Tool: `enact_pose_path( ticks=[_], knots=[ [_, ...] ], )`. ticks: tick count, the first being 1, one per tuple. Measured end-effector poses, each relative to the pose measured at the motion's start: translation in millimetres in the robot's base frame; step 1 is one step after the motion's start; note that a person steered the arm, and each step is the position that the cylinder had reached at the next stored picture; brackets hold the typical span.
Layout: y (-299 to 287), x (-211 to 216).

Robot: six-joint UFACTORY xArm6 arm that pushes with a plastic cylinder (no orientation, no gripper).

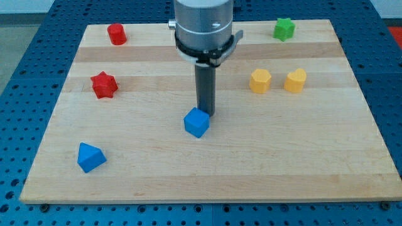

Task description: Move the blue cube to the bottom center of the board

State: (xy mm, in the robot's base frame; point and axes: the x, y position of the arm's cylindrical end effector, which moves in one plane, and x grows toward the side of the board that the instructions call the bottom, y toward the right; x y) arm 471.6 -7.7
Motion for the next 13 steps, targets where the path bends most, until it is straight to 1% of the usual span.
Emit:
enact_pose_path(
  ticks=[1,2,3,4,5,6,8,12,13],
  knots=[
    [0,19],
    [0,22],
    [-1,6],
    [-24,0],
    [-51,6],
    [-59,11],
    [-55,27],
    [-10,32],
    [-7,41]
  ],
)
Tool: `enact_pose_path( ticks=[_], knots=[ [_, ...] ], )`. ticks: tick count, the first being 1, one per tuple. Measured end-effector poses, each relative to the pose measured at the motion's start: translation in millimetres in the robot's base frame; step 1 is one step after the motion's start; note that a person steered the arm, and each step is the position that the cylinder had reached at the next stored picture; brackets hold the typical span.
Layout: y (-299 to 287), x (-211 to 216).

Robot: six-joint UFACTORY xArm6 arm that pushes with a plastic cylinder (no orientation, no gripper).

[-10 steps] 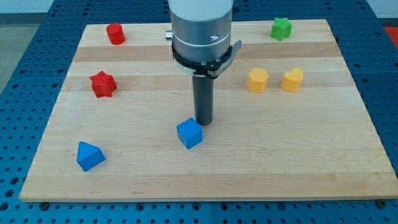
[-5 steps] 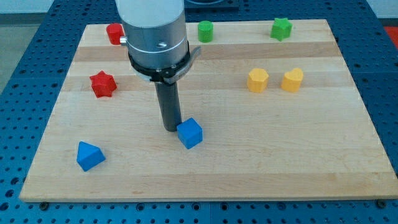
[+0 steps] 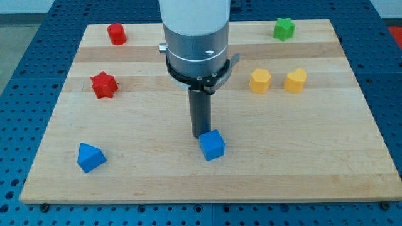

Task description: Move the blue cube to the bottom center of the board

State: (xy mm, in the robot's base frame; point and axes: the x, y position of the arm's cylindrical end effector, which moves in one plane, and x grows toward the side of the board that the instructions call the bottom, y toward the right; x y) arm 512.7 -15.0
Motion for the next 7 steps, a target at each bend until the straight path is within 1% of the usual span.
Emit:
enact_pose_path(
  ticks=[2,3,5,6,7],
  knots=[
    [0,2],
    [0,-34],
    [1,-138],
    [28,-161],
    [65,-164]
  ],
)
